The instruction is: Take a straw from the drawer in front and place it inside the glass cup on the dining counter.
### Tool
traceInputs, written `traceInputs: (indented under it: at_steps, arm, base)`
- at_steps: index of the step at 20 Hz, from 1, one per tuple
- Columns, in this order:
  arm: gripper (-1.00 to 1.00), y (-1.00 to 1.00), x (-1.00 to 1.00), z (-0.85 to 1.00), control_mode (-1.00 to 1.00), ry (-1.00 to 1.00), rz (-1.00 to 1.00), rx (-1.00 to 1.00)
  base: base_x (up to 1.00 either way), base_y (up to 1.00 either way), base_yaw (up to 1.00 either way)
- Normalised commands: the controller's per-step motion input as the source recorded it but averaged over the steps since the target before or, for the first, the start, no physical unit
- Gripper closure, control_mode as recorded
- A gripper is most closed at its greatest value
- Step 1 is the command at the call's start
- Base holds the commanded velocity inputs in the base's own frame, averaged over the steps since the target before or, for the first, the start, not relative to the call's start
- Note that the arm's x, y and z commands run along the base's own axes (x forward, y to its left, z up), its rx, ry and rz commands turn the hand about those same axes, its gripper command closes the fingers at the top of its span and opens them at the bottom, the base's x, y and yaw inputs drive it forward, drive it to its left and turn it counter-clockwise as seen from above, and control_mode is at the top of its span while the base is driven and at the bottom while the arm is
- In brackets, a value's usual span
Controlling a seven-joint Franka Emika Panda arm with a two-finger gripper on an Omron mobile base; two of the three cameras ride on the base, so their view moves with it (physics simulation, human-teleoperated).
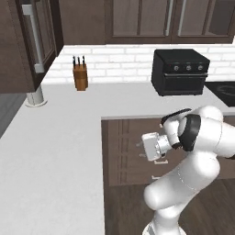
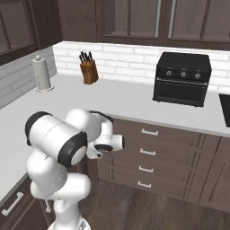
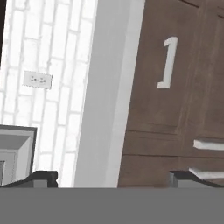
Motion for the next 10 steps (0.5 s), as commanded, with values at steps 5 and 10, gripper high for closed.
traceInputs:
  at_steps: [5,10]
  arm:
    - [-1.0,0.72,0.17,-0.3,-1.0,-0.07,0.05,0.03]
    - [-1.0,0.61,0.2,-0.17,-1.0,-0.09,0.0,0.02]
  base:
    - [0.0,0.0,0.0]
    - [0.0,0.0,0.0]
